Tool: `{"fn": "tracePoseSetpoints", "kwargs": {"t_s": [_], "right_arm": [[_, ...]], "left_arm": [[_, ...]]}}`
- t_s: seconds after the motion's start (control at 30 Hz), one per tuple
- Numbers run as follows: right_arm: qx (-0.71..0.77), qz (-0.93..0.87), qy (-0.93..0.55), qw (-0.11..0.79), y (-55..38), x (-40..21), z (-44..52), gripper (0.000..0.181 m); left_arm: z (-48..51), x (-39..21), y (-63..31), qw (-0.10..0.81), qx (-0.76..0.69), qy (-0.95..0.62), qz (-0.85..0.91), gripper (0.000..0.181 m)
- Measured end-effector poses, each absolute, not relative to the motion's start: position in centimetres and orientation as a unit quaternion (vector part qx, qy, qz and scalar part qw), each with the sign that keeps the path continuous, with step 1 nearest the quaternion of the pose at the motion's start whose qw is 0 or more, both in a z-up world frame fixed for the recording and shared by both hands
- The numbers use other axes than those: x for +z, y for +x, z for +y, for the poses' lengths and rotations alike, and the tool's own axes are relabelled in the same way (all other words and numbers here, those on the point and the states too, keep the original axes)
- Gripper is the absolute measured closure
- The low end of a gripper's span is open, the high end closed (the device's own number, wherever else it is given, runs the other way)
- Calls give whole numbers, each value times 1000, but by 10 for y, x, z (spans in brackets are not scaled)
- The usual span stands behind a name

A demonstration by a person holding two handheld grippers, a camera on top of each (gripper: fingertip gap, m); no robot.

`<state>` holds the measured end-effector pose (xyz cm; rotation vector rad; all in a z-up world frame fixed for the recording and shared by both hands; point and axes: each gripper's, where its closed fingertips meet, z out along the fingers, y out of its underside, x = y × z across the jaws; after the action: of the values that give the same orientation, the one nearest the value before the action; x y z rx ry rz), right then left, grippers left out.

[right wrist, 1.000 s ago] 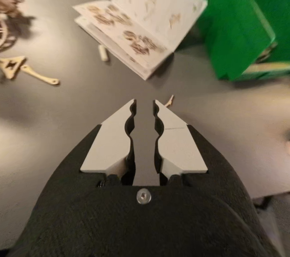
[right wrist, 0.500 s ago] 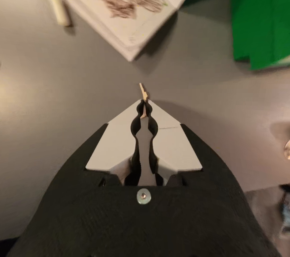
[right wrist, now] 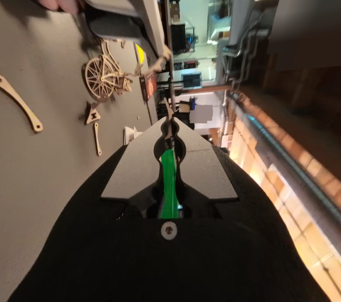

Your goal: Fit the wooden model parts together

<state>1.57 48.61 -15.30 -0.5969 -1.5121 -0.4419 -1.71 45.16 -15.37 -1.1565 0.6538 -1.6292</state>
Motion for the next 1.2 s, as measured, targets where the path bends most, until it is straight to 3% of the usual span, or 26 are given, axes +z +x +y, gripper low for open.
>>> {"fn": "tracePoseSetpoints", "kwargs": {"t_s": [1.2], "right_arm": [[-144, -690, -304, 640, -1, -160, 469, 181]], "left_arm": [[455, -164, -9, 465, -673, -509, 268, 180]]}}
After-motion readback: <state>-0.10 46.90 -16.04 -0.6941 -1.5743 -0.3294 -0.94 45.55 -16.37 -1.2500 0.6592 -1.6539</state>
